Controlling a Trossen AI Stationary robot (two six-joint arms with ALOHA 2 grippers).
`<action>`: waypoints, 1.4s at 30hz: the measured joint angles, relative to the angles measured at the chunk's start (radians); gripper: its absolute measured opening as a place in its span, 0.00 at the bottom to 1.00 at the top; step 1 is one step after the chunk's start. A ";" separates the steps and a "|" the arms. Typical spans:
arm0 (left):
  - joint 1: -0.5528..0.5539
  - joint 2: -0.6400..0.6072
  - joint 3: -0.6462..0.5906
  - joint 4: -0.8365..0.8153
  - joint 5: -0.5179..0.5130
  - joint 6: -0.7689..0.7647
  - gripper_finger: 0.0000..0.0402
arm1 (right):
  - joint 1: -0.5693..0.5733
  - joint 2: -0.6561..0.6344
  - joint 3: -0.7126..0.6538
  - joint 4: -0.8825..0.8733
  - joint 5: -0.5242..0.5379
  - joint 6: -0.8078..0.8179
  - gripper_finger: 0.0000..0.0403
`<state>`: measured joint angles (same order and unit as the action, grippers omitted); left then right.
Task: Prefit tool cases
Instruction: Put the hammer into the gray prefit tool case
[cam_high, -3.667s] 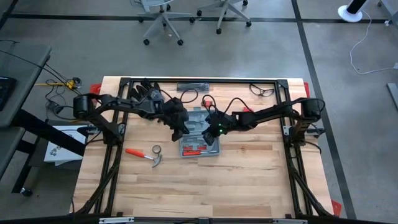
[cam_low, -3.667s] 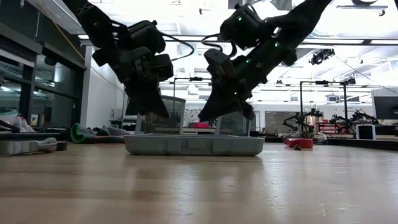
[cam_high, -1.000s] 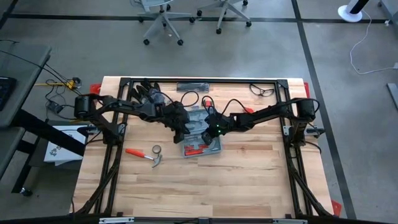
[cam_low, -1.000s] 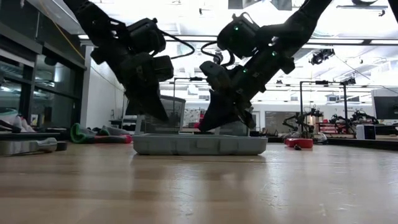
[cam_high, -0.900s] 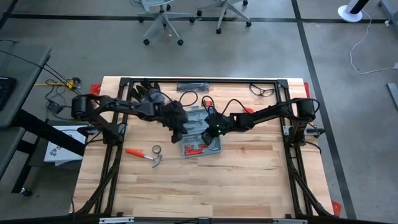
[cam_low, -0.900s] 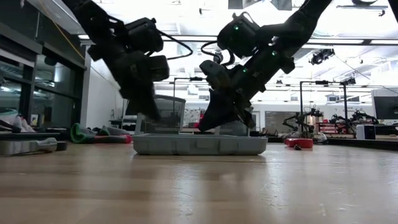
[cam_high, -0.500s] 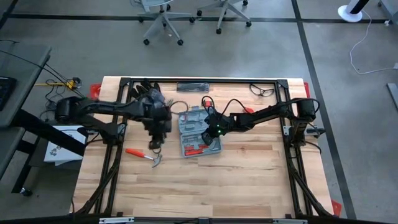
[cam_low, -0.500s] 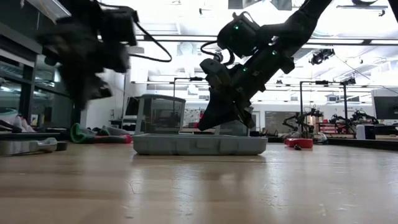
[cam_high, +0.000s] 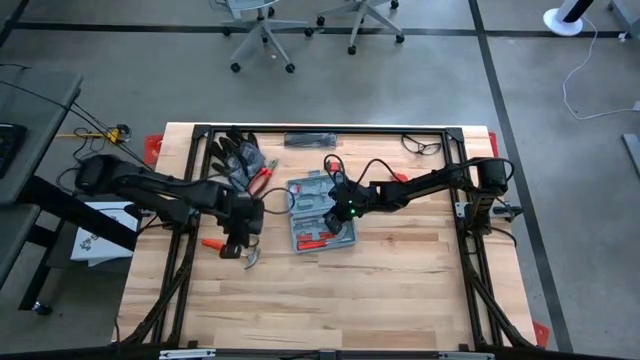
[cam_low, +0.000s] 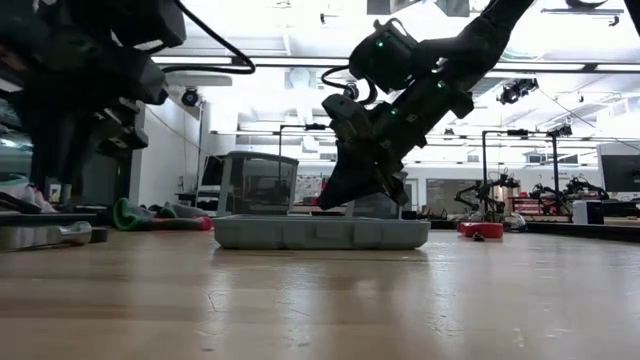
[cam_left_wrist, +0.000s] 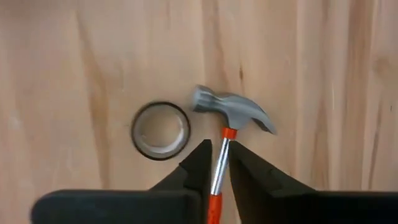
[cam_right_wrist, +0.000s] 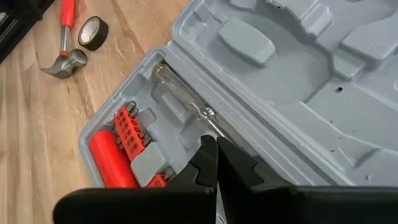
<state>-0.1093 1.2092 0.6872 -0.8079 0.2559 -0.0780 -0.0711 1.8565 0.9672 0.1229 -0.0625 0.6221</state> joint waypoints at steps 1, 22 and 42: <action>-0.016 0.007 -0.001 0.000 0.001 0.000 0.16 | 0.000 0.000 0.000 -0.001 0.000 -0.002 0.00; -0.126 0.176 -0.003 0.129 -0.009 -0.139 0.41 | -0.025 -0.226 0.000 -0.194 -0.007 -0.091 0.00; -0.145 0.368 0.003 0.187 -0.070 -0.545 0.21 | -0.158 -0.512 0.001 -0.558 0.001 -0.408 0.00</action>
<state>-0.2539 1.5776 0.6906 -0.6208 0.1861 -0.6227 -0.2291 1.3448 0.9684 -0.4348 -0.0611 0.2143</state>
